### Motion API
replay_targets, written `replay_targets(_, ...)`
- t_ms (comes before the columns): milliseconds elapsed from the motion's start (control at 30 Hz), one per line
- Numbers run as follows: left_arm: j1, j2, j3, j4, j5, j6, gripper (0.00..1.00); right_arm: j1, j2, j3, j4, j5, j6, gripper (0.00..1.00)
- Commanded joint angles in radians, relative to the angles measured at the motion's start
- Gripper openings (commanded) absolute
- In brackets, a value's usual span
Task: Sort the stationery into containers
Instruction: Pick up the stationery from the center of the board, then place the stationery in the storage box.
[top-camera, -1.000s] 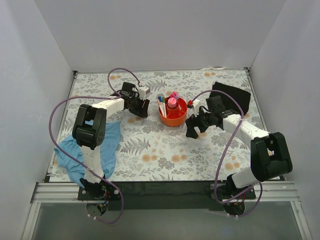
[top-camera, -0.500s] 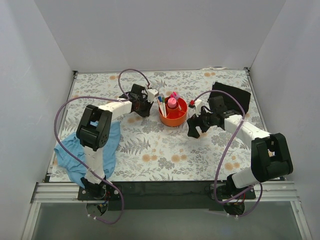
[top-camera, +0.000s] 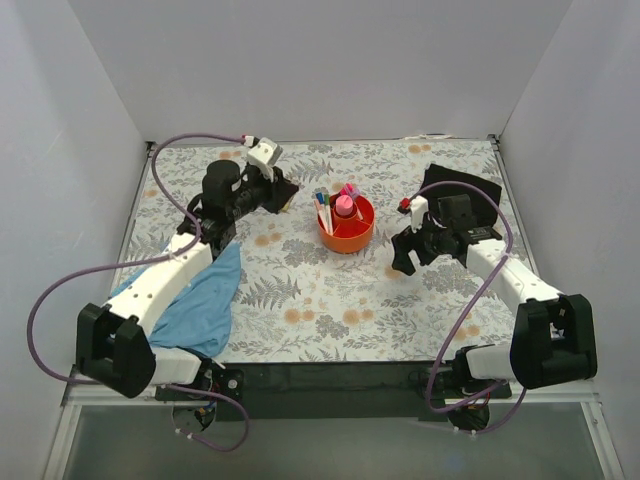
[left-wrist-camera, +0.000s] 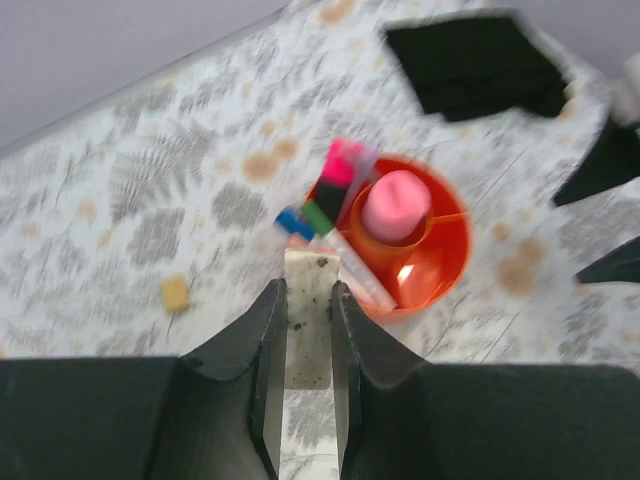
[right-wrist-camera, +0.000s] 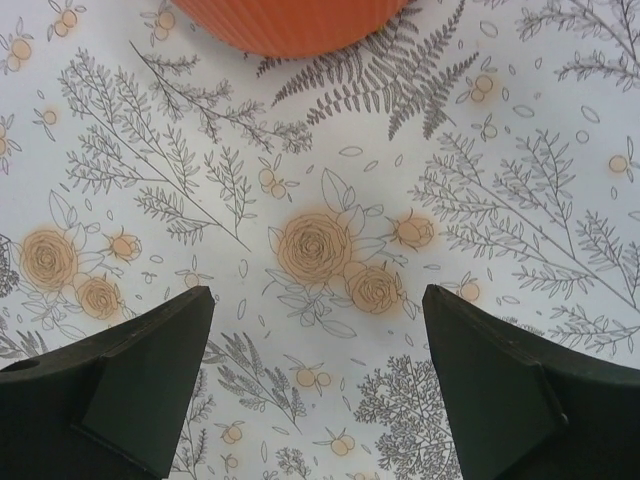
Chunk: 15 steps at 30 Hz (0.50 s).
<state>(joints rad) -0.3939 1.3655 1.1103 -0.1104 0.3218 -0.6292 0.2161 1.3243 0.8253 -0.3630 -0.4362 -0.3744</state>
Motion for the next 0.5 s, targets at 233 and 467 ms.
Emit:
replay_targets(233,-0.143,0.133,-0.305,0.919,0.14,-0.193,0.0,-0.014,-0.074,-0.023,-0.036,0.039,-0.015,0.94)
replay_targets(467,-0.184,0.211,-0.273,0.954,0.174,-0.207,0.0,-0.024,-0.151,-0.092,-0.039,0.045,0.008,0.94)
